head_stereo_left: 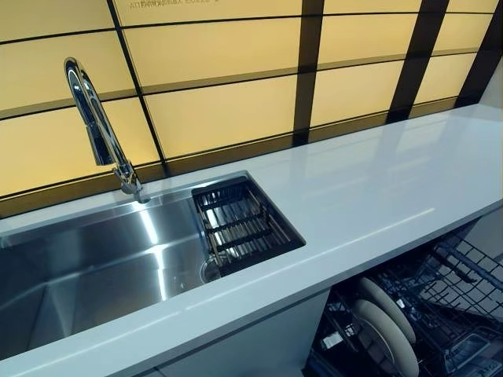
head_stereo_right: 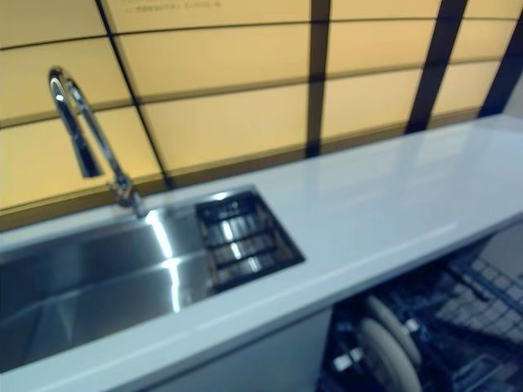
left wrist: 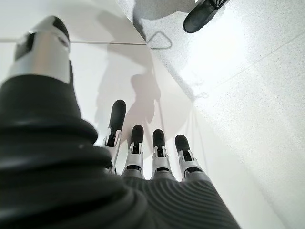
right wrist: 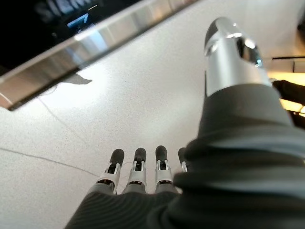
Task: Take plates into dishwasher
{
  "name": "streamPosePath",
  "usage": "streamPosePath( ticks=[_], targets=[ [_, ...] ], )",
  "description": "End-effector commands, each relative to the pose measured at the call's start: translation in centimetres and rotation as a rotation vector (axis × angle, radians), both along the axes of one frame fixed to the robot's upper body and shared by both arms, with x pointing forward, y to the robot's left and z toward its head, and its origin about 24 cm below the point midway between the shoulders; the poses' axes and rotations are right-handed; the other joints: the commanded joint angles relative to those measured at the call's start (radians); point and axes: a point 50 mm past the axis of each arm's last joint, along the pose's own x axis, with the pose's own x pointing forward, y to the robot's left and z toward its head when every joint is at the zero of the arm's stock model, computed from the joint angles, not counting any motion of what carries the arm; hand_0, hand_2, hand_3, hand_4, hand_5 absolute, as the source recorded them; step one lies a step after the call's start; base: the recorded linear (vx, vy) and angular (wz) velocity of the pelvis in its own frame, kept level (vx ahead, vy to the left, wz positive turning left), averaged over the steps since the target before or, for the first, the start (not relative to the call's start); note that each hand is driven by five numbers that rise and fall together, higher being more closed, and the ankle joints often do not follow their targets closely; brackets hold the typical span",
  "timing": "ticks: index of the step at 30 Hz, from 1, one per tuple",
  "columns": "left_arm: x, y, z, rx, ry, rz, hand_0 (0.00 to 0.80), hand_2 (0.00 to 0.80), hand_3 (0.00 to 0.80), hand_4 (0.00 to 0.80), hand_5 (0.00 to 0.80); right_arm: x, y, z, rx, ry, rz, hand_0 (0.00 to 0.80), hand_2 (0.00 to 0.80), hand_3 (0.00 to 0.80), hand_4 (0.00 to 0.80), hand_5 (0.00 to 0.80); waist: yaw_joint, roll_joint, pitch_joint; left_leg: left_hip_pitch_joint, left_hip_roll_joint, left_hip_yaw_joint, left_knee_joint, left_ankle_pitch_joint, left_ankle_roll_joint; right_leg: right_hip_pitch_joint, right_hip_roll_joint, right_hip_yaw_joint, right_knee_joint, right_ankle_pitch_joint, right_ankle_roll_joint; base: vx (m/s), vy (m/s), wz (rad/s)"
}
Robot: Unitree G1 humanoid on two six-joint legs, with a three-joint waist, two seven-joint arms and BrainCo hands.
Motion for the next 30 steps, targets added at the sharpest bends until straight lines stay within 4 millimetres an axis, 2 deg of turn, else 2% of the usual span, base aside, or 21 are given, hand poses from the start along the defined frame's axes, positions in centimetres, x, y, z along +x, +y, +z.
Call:
streamPosePath(
  ticks=[1, 11, 14, 23, 30],
  targets=[
    [5.5, 2.4, 2.7, 0.07, -0.165, 0.008, 0.0, 0.0, 0.0, 0.0, 0.0, 0.6, 0.2, -0.1, -0.016, 0.053, 0.009, 0.0, 0.0, 0.0, 0.0, 0.0, 0.013, -0.013, 0.017, -0.045, 0.024, -0.08, 0.064, 0.032, 0.017, 0.041, -0.052, -0.01, 0.131, -0.098, 0.058, 0.004, -0.037, 0.01],
    [4.7, 0.4, 1.5, 0.011, -0.163, 0.018, 0.0, 0.0, 0.0, 0.0, 0.0, 3.7, -1.8, 1.1, -0.1, 0.008, 0.115, 0.0, 0.0, 0.0, 0.0, 0.0, 0.027, 0.053, 0.047, -0.101, 0.018, -0.103, 0.18, 0.012, 0.016, -0.024, -0.084, -0.029, 0.284, -0.173, 0.028, 0.013, 0.046, 0.03],
    [4.3, -0.4, 1.1, -0.007, -0.159, 0.024, 0.0, 0.0, 0.0, 0.0, 0.0, 4.4, -2.5, 1.6, -0.127, -0.005, 0.151, 0.0, 0.0, 0.0, 0.0, 0.0, 0.027, 0.063, 0.051, -0.116, 0.02, -0.103, 0.217, 0.002, 0.017, -0.045, -0.093, -0.03, 0.328, -0.195, 0.021, 0.021, 0.04, -0.01],
    [3.5, -1.0, 0.6, -0.007, -0.139, 0.03, 0.0, 0.0, 0.0, 0.0, 0.0, 5.3, -3.6, 2.3, -0.171, -0.031, 0.243, 0.0, 0.0, 0.0, 0.0, 0.0, 0.032, 0.064, 0.067, -0.15, 0.025, -0.115, 0.312, -0.03, 0.024, -0.074, -0.111, -0.031, 0.422, -0.237, 0.004, 0.034, -0.012, -0.05],
    [3.7, -1.3, 0.6, -0.005, -0.146, 0.011, 0.0, 0.0, 0.0, 0.0, 0.0, 6.2, -3.5, 2.3, -0.182, -0.062, 0.297, 0.0, 0.0, 0.0, 0.0, 0.0, 0.038, 0.056, 0.087, -0.194, 0.028, -0.13, 0.389, -0.044, 0.03, -0.112, -0.124, -0.028, 0.499, -0.252, -0.003, -0.009, -0.017, -0.01]
  ],
)
